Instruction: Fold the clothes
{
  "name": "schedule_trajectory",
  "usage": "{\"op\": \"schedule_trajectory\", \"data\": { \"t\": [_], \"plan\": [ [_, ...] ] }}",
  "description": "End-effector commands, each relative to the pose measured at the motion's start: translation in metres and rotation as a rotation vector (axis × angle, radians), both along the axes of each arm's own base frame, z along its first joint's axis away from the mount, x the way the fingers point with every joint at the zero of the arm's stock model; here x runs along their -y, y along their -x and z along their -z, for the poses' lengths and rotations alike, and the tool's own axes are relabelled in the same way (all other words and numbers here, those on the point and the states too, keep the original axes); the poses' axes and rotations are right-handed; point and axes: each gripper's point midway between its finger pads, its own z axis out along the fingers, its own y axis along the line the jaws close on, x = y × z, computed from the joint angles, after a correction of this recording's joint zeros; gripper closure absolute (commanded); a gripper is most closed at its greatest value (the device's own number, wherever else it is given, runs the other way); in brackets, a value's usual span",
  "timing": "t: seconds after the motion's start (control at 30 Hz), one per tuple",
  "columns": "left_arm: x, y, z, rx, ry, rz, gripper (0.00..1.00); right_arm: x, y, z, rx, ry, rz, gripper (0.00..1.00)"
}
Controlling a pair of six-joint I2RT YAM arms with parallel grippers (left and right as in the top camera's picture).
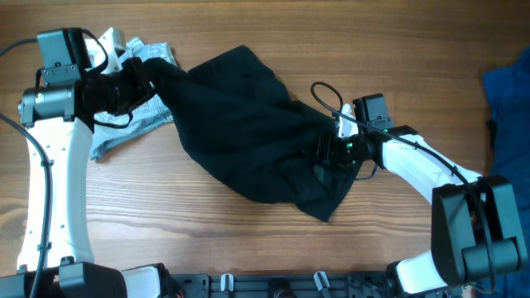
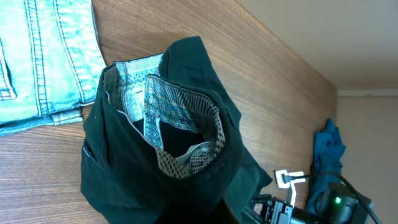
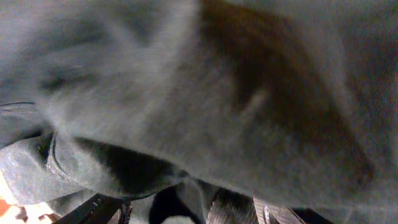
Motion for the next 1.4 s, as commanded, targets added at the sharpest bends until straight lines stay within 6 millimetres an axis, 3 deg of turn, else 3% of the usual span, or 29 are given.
{"op": "schedule_trajectory", "data": {
  "t": [0.0,0.1,0.13,0.2,0.27,0.43,0.57,0.6,0.63,0.67,0.7,0.83,0.97,1.03,1.2,1.37],
  "plan": [
    [0.003,0.001,-0.013,0.052,-0.006,0.026,0.95,-0.003,-0.016,-0.004,0.135,0.007,-0.08,0.37],
    [0.003,0.001,-0.013,0.051,-0.006,0.026,0.95,-0.01,-0.042,-0.017,0.273,-0.021,-0.09,0.36],
    [0.003,0.001,-0.013,0.051,-0.006,0.026,0.95,-0.014,-0.047,-0.022,0.304,-0.043,-0.095,0.4],
    [0.003,0.001,-0.014,0.052,-0.006,0.026,0.95,-0.025,-0.048,-0.034,0.337,-0.12,-0.131,0.6],
    [0.003,0.001,-0.013,0.052,-0.006,0.026,0.95,-0.034,-0.047,-0.05,0.359,-0.191,-0.157,0.96],
    [0.003,0.001,-0.014,0.052,-0.007,0.026,0.94,-0.029,-0.045,-0.098,0.415,-0.222,-0.152,0.96],
    [0.003,0.001,-0.014,0.052,-0.006,0.026,0.94,-0.026,-0.031,-0.133,0.469,-0.236,-0.165,0.96],
    [0.003,0.001,-0.014,0.052,-0.007,0.026,0.94,-0.026,-0.027,-0.133,0.459,-0.234,-0.166,0.96],
    [0.003,0.001,-0.013,0.052,-0.006,0.026,0.93,-0.025,-0.026,-0.13,0.445,-0.229,-0.163,0.88],
    [0.003,0.001,-0.014,0.052,-0.007,0.026,0.93,-0.022,-0.026,-0.121,0.416,-0.198,-0.145,0.66],
    [0.003,0.001,-0.013,0.052,-0.007,0.026,0.93,-0.015,-0.026,-0.11,0.383,-0.154,-0.122,0.54],
    [0.003,0.001,-0.013,0.052,-0.007,0.026,0.93,0.0,-0.023,-0.065,0.297,-0.02,-0.138,0.38],
    [0.003,0.001,-0.013,0.051,-0.007,0.026,0.93,0.001,-0.012,-0.014,0.163,0.002,-0.177,0.4],
    [0.003,0.001,-0.013,0.051,-0.006,0.026,0.93,0.001,-0.009,-0.002,0.125,0.003,-0.179,0.41],
    [0.003,0.001,-0.014,0.054,-0.007,0.026,0.92,-0.003,-0.028,-0.005,0.241,-0.006,-0.201,0.4],
    [0.003,0.001,-0.013,0.052,-0.006,0.026,0.92,-0.025,-0.052,-0.033,0.445,-0.137,-0.249,0.43]
  ]
}}
